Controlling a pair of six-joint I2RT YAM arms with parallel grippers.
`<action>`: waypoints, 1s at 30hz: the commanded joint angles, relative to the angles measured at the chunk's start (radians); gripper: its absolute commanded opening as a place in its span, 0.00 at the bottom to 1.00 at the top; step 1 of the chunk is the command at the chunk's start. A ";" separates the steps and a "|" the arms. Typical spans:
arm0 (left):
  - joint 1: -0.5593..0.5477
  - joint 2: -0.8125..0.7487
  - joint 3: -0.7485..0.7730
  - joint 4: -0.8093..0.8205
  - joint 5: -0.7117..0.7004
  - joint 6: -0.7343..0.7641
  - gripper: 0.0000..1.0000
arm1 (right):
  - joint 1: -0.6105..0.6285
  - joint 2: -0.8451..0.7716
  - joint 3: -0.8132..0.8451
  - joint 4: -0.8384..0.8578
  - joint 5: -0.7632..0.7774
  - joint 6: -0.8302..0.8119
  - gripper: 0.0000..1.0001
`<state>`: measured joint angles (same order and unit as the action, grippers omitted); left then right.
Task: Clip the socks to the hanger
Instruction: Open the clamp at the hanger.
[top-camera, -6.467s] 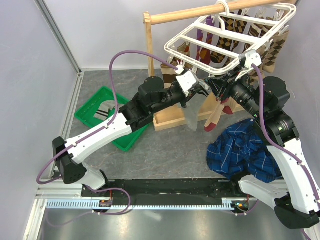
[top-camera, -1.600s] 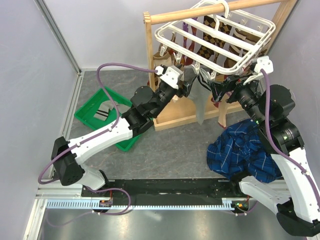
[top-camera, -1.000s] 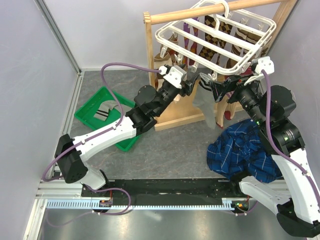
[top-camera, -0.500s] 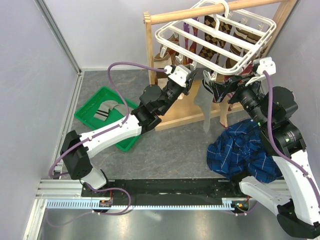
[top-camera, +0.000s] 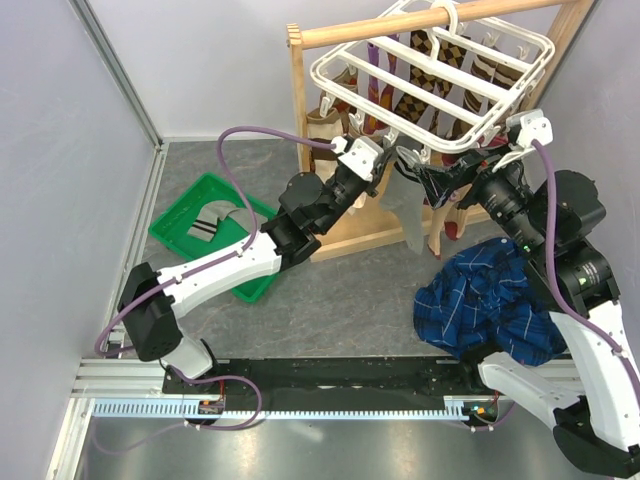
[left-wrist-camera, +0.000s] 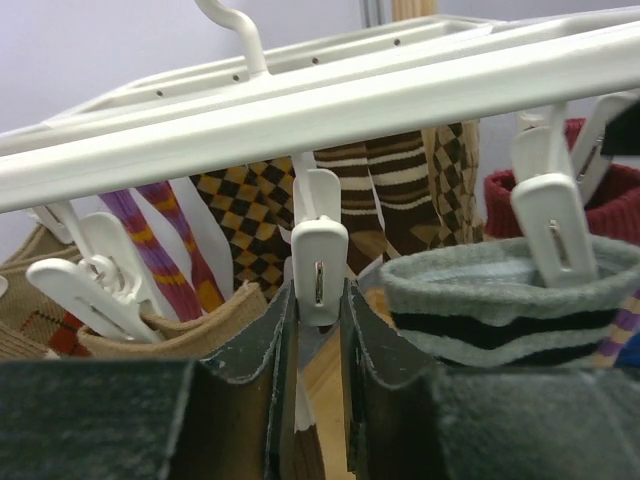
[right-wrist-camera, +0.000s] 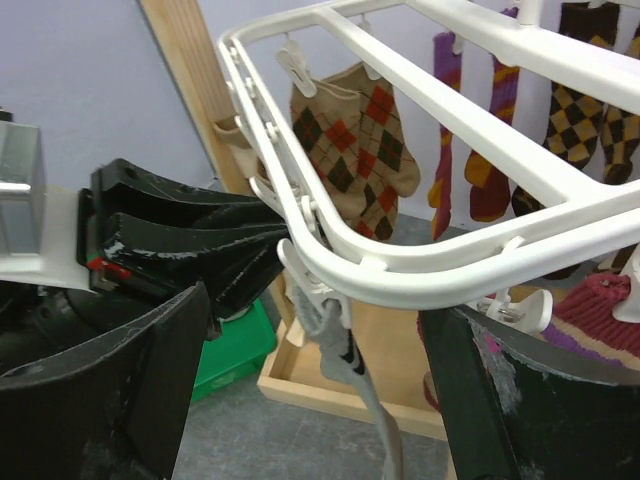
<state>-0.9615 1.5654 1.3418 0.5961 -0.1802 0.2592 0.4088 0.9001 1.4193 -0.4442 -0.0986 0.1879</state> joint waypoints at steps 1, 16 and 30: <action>-0.010 -0.070 -0.016 -0.050 0.059 -0.005 0.03 | 0.001 0.014 0.090 -0.010 -0.087 0.039 0.92; -0.039 -0.122 -0.003 -0.237 0.081 -0.035 0.02 | -0.001 0.158 0.262 -0.082 -0.294 0.124 0.85; -0.040 -0.062 0.132 -0.398 -0.117 -0.083 0.02 | 0.001 0.155 0.329 -0.093 -0.373 0.085 0.85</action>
<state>-0.9890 1.4754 1.4200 0.2737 -0.2379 0.2214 0.4084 1.0462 1.7260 -0.6312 -0.3069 0.2653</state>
